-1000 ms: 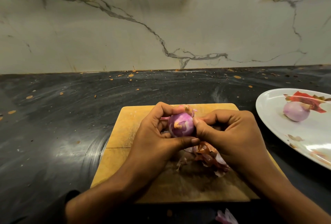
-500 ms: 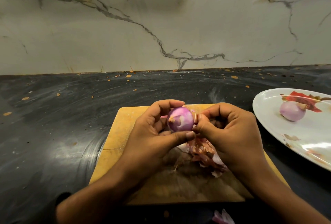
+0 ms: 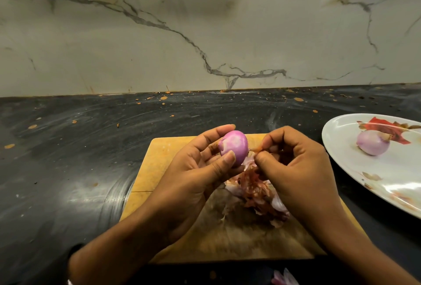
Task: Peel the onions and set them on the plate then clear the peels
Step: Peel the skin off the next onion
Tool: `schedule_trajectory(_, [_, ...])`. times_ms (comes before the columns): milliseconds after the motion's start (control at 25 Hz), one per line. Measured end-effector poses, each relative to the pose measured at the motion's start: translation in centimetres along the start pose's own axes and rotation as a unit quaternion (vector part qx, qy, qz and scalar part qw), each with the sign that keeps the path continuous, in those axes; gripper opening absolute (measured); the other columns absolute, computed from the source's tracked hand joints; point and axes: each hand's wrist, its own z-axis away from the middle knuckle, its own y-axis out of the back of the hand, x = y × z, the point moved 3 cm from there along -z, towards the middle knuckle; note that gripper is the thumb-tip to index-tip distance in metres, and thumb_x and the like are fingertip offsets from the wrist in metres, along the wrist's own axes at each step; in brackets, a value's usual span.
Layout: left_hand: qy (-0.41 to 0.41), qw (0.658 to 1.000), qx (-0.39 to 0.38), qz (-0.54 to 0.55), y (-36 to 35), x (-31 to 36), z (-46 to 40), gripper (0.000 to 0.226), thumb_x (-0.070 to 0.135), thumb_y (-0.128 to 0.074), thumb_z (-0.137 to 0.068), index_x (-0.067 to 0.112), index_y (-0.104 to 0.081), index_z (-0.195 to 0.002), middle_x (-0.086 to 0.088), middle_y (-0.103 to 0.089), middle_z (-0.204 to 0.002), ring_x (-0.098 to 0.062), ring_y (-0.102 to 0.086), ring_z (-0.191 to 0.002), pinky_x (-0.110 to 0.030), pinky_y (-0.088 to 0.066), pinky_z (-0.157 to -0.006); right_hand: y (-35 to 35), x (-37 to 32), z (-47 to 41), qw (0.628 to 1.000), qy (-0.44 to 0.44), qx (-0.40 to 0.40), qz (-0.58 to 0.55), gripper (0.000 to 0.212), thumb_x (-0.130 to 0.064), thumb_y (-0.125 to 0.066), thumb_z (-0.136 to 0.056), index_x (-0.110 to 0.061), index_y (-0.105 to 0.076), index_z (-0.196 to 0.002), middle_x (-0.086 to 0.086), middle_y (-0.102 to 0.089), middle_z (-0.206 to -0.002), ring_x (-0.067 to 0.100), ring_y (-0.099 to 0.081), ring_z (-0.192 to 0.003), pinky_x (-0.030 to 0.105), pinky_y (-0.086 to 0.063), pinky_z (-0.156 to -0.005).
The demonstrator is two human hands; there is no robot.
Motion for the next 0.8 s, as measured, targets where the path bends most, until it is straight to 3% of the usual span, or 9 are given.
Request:
schedule_trajectory(200, [-0.003,1.0,0.018,0.024,-0.16,0.18,0.03,0.042,0.011,-0.056,-0.087,0.013,-0.061,-0.129,-0.013,-0.07,-0.117,-0.029,-0.067,-0.105,-0.033,-0.059,-0.087,-0.38,-0.27,0.12,0.999,0.026,-0.013,-0.018,0.022,-0.014,-0.061,-0.083,-0.03,-0.073,-0.074,-0.014,-0.072,-0.075,0.009,-0.069,-0.074,0.019,-0.055,-0.064])
schedule_trajectory(280, [-0.003,1.0,0.019,0.025,-0.2,0.15,0.11,0.039,0.012,-0.055,-0.089,0.011,-0.062,-0.127,-0.015,-0.069,-0.119,-0.03,-0.065,-0.106,-0.034,-0.059,-0.088,-0.47,-0.44,0.17,0.999,0.03,-0.016,-0.029,0.017,-0.02,-0.061,-0.082,-0.028,-0.072,-0.072,-0.012,-0.071,-0.072,0.009,-0.068,-0.07,0.016,-0.053,-0.061])
schedule_trajectory(400, [-0.005,1.0,0.014,0.015,-0.35,0.1,0.23,0.038,0.013,-0.053,-0.09,0.009,-0.059,-0.128,-0.018,-0.068,-0.121,-0.026,-0.065,-0.106,-0.031,-0.058,-0.09,-0.62,-0.78,0.39,0.997,0.026,-0.039,-0.057,0.015,-0.03,-0.075,-0.087,-0.02,-0.072,-0.077,-0.006,-0.072,-0.07,0.009,-0.069,-0.064,0.019,-0.054,-0.057])
schedule_trajectory(480, [-0.007,1.0,0.015,0.012,-0.33,0.19,0.23,0.04,0.013,-0.055,-0.088,0.01,-0.058,-0.127,-0.018,-0.069,-0.12,-0.026,-0.066,-0.105,-0.032,-0.058,-0.09,-0.73,-0.95,0.37,0.996,0.027,-0.044,-0.065,0.015,-0.032,-0.071,-0.083,-0.018,-0.072,-0.079,-0.008,-0.072,-0.071,0.008,-0.07,-0.064,0.02,-0.056,-0.059])
schedule_trajectory(640, [-0.017,1.0,0.016,-0.001,-0.22,0.21,0.15,0.042,0.01,-0.059,-0.085,0.01,-0.057,-0.127,-0.014,-0.07,-0.117,-0.024,-0.068,-0.104,-0.031,-0.058,-0.09,-0.66,-0.45,0.19,0.997,0.03,-0.034,-0.056,0.003,-0.023,-0.075,-0.084,-0.02,-0.073,-0.084,-0.01,-0.074,-0.075,0.008,-0.072,-0.071,0.022,-0.059,-0.064])
schedule_trajectory(800, [-0.024,0.999,0.018,-0.014,-0.11,0.14,0.11,0.045,0.01,-0.062,-0.085,0.01,-0.055,-0.129,-0.015,-0.069,-0.119,-0.026,-0.067,-0.107,-0.033,-0.056,-0.093,-0.6,-0.34,0.31,0.996,0.056,-0.042,-0.05,0.014,-0.014,-0.078,-0.082,-0.021,-0.077,-0.094,-0.015,-0.076,-0.086,0.003,-0.073,-0.084,0.019,-0.059,-0.073])
